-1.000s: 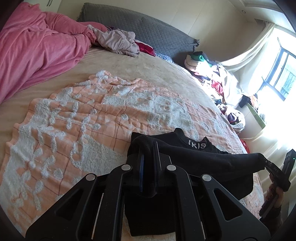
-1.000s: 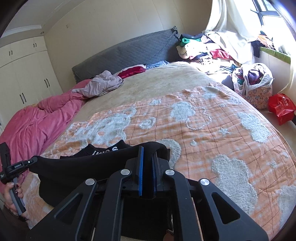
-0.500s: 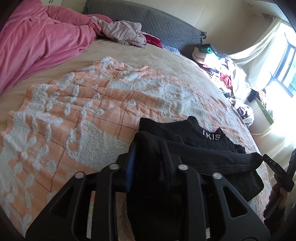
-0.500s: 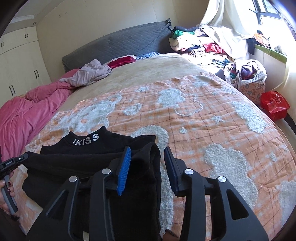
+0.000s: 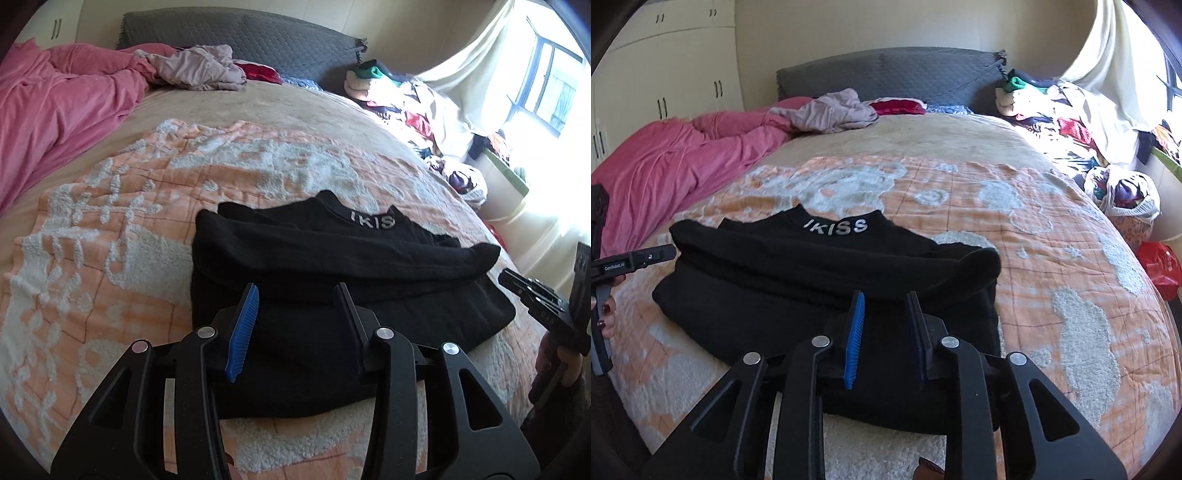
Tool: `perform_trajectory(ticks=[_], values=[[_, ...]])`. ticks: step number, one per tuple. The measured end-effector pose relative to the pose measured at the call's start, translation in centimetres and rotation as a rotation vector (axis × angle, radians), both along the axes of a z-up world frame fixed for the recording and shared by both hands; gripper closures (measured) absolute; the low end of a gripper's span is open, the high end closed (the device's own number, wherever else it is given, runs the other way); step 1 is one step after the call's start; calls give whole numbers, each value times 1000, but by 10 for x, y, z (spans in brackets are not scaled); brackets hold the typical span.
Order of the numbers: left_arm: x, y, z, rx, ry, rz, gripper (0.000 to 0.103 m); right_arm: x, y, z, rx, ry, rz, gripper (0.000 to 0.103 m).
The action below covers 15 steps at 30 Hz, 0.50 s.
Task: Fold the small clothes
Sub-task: 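Lay the hem on the collar and open both grippers, then grasp the folded edge with the right gripper and tug it straight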
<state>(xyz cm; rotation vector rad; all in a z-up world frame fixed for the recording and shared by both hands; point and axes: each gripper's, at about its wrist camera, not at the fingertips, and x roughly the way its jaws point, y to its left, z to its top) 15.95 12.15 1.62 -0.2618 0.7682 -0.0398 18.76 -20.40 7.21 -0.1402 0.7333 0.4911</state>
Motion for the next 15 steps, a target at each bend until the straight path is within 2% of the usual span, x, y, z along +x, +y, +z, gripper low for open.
perform_trajectory(ticks=[3, 7, 12, 15], values=[[3, -15, -16, 42, 52, -42, 70, -1, 12, -13, -63, 39, 30, 83], [12, -28, -30, 137, 81, -55, 70, 11, 13, -38, -175, 102, -34, 83], [37, -29, -33, 206, 89, -78, 70, 39, 3, -49, -132, 138, -81, 83], [52, -22, -36, 190, 92, -86, 69, 56, 7, -50, -136, 134, -89, 83]])
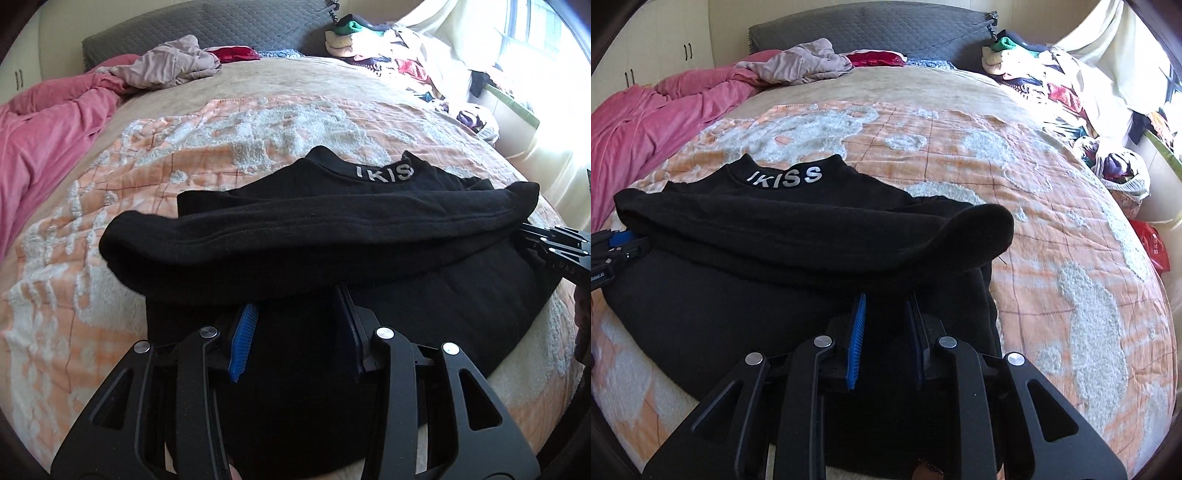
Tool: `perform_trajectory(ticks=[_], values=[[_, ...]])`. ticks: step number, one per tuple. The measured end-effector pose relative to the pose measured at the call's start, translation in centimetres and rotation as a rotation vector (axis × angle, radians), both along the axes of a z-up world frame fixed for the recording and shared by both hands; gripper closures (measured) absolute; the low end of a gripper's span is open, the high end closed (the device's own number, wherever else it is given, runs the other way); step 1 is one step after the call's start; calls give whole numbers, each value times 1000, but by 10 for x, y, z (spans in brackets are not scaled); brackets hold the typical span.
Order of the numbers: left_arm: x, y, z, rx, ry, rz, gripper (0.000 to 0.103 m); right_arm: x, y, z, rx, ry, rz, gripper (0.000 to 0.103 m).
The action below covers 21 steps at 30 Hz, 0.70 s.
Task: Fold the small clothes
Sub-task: 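Grasp the folded edge with the right gripper and tug it straight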
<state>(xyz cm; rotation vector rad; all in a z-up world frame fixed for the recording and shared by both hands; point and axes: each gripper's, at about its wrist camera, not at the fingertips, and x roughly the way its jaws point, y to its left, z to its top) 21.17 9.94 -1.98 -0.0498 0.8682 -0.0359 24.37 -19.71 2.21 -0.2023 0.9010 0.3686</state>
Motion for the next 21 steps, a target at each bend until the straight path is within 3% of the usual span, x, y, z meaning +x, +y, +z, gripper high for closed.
perform_trajectory(ticks=[4, 12, 16, 18, 20, 21], values=[[16, 7, 6, -1, -19, 14, 68, 21, -3, 5, 44, 4, -26, 83], [28, 40, 25, -79, -91, 115, 68, 51, -18, 25, 112, -69, -78, 83], [24, 65, 32, -134, -110, 184, 62, 57, -35, 32, 134, -86, -124, 82], [22, 75, 34, -153, -117, 215, 61, 59, -45, 33, 128, -87, -151, 78], [22, 83, 32, -175, -107, 233, 60, 61, -53, 30, 128, -75, -162, 64], [21, 86, 29, -185, -99, 241, 60, 63, -55, 28, 127, -63, -163, 63]])
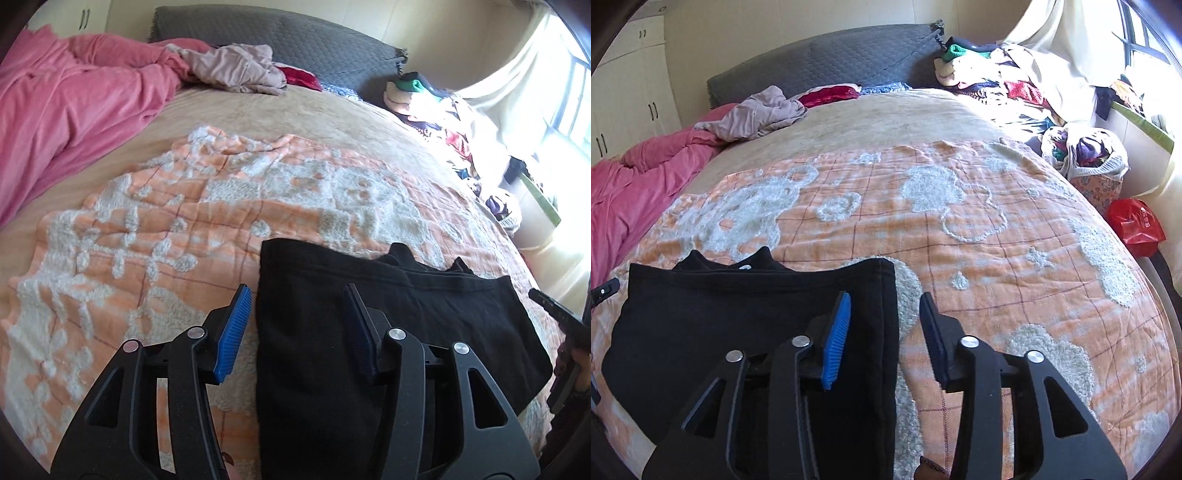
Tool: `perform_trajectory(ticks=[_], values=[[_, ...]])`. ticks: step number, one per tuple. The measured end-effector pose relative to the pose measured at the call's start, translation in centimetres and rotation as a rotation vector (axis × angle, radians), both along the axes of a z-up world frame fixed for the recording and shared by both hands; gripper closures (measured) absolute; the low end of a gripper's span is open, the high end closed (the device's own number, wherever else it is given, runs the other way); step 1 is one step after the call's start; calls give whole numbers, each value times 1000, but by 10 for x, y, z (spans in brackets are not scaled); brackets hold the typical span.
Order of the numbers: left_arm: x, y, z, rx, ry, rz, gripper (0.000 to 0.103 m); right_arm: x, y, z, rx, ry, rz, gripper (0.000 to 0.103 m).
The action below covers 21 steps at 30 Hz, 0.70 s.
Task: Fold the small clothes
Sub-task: 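Grasp the folded edge with the right gripper and tug it straight, then open the right gripper and release the folded edge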
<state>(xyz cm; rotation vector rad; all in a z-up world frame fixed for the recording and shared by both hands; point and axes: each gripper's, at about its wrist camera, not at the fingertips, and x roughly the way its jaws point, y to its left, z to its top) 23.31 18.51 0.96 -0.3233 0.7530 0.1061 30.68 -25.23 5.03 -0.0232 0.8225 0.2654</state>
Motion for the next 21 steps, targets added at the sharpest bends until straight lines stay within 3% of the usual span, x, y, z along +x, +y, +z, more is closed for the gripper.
perform_trajectory(ticks=[5, 11, 12, 14, 15, 16, 17, 19, 21], values=[[-1, 3, -19, -86, 60, -13, 54, 5, -2, -15, 21, 71, 23, 57], [0, -8, -29, -101, 80, -45, 53, 10, -5, -30, 58, 136, 26, 53], [1, -8, -30, -99, 81, -46, 54, 10, -6, -30, 70, 142, 30, 53], [0, -10, -32, -94, 87, -44, 65, 9, -4, -31, 79, 147, 46, 54], [0, -10, -32, -84, 92, -40, 78, 8, -1, -30, 76, 143, 59, 64], [0, -10, -31, -72, 93, -36, 86, 6, 2, -29, 83, 139, 82, 81], [-1, -11, -30, -68, 89, -35, 88, 4, 4, -28, 86, 132, 94, 92], [-5, -11, -22, -58, 67, -33, 98, 1, 8, -21, 73, 101, 94, 96], [-9, -13, -11, -31, 37, -39, 99, -4, 7, -11, 83, 55, 86, 97]])
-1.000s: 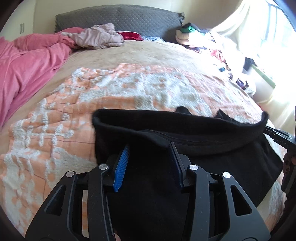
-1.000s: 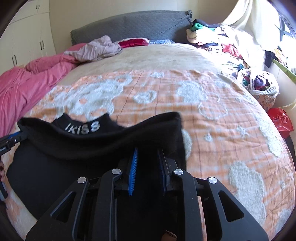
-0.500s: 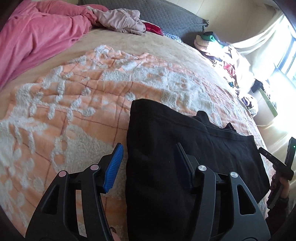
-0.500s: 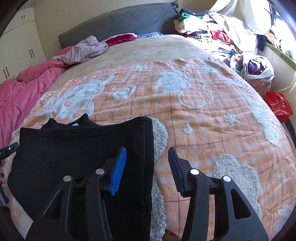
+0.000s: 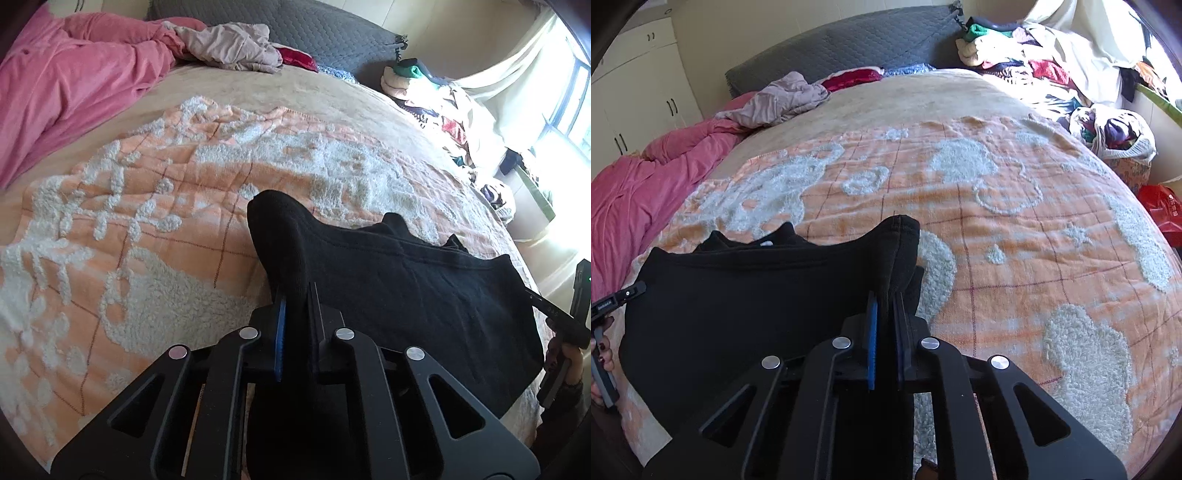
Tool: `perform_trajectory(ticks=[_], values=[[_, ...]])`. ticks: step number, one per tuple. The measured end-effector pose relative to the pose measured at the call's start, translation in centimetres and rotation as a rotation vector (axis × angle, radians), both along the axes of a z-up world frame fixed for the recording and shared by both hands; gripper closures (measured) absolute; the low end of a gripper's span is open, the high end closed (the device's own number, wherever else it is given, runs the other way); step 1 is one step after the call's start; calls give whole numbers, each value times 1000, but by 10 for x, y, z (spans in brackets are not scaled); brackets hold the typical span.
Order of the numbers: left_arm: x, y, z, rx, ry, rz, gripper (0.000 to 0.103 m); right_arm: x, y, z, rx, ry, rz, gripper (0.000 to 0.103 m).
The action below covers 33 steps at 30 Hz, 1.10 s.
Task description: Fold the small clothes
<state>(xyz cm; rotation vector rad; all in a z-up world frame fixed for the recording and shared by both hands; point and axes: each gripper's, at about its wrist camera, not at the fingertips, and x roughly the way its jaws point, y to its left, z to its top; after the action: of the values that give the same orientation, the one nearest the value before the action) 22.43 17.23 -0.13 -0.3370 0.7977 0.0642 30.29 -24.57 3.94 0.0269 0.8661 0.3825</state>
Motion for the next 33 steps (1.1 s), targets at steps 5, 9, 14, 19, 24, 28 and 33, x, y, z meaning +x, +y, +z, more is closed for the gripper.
perform_trajectory(ticks=[5, 9, 14, 19, 24, 28, 33], values=[[0, -2, 5, 38, -13, 2, 99, -1, -7, 7, -37, -50, -49, 97], [8, 0, -16, 41, 45, 18, 99, 9, -10, -16, -71, 23, -82, 97], [4, -4, -15, 56, 53, 27, 93, 5, -1, -20, -152, 5, -84, 93], [-9, -10, -1, 69, 28, 30, 81, -6, 2, -15, -191, -24, -91, 80], [-18, -22, 9, 100, 10, 16, 66, -19, -2, -4, -165, -51, -104, 68], [-21, -33, 17, 118, 0, -6, 57, -29, -1, 6, -141, -71, -91, 67], [-24, -42, 19, 110, 10, -40, 47, -45, 11, 16, -117, -91, -41, 55]])
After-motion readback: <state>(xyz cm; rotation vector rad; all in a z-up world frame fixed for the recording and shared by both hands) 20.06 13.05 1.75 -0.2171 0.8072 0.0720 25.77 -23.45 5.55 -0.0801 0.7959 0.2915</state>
